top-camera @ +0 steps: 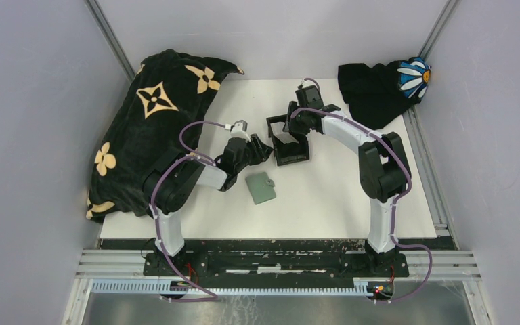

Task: Put the credit cards into the card holder
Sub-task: Pick up the credit card from the storage box.

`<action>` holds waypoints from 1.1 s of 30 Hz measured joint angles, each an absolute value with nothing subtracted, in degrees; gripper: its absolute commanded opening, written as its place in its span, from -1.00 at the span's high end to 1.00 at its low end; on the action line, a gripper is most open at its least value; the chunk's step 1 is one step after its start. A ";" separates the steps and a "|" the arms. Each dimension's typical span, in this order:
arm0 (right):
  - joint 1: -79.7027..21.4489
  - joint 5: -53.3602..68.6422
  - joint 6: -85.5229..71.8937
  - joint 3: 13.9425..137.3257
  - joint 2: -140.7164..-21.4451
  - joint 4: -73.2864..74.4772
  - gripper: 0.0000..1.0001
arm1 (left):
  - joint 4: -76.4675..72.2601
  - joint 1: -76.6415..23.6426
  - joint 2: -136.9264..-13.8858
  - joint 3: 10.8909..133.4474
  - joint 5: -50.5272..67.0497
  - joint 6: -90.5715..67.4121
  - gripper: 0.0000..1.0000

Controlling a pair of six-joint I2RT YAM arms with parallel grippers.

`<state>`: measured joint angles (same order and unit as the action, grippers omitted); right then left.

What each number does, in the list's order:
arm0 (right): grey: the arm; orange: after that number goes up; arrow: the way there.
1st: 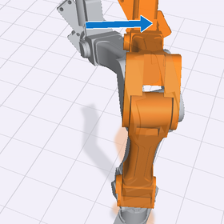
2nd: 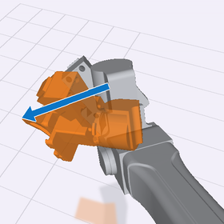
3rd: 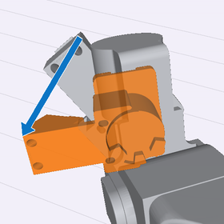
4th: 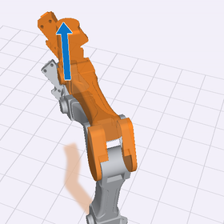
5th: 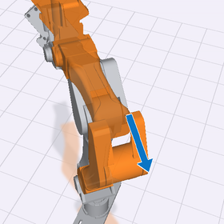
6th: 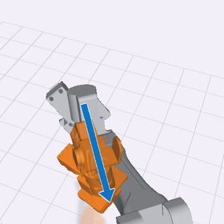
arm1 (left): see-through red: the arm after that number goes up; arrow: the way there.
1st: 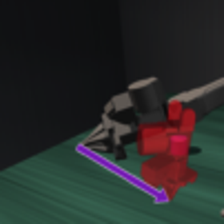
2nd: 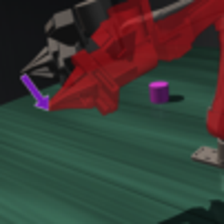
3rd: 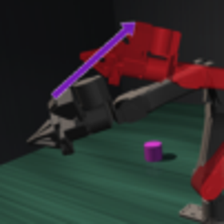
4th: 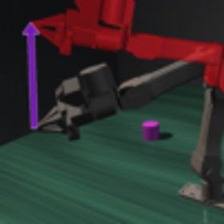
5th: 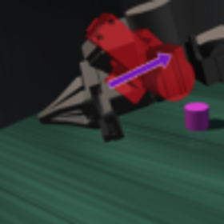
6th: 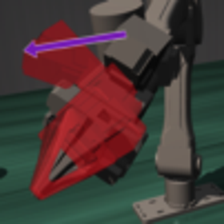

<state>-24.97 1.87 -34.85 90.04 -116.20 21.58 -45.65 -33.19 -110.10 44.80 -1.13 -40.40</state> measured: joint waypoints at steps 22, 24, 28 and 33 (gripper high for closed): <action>-24.64 3.05 -35.77 87.68 -114.59 19.77 0.29 | -43.94 -33.19 -110.13 45.71 -1.37 -40.14 -0.07; -24.64 3.14 -35.77 87.44 -114.37 19.79 0.29 | -43.79 -33.19 -110.13 45.80 -1.39 -40.12 -0.07; -24.64 3.46 -35.77 87.24 -114.04 19.92 0.30 | -43.75 -33.19 -110.13 45.87 -1.37 -39.83 -0.07; -24.64 3.99 -35.79 87.15 -113.51 20.21 0.34 | -43.57 -33.19 -110.37 46.26 -1.37 -39.70 -0.07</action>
